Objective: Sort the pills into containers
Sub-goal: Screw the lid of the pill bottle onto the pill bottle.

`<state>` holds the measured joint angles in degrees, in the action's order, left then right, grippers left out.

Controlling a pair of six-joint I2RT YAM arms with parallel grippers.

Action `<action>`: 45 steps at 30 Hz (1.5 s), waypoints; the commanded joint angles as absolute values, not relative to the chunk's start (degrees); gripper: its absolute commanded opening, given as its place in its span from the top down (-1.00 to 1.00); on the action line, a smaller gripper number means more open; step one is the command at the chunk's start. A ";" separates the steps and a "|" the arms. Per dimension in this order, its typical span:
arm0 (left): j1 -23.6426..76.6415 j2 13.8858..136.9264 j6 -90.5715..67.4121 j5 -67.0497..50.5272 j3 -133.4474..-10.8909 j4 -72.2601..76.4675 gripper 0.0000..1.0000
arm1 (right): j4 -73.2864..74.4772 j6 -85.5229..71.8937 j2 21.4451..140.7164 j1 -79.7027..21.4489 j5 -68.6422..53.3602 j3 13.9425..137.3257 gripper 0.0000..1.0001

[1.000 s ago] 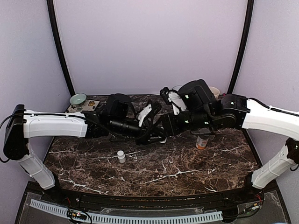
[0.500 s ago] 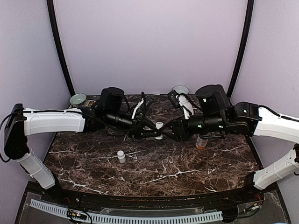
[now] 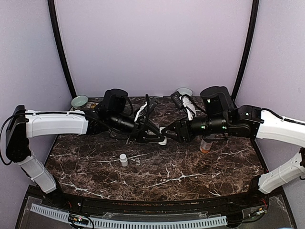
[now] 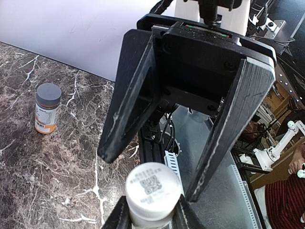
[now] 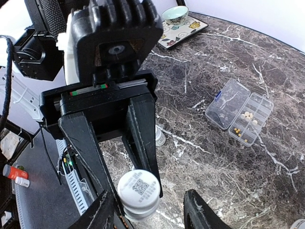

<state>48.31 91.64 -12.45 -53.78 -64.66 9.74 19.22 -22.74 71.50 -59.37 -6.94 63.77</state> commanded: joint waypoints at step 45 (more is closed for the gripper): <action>55.30 101.30 -4.70 -8.83 -81.34 -3.99 1.00 | 32.89 -31.50 89.17 -59.34 6.23 81.81 0.74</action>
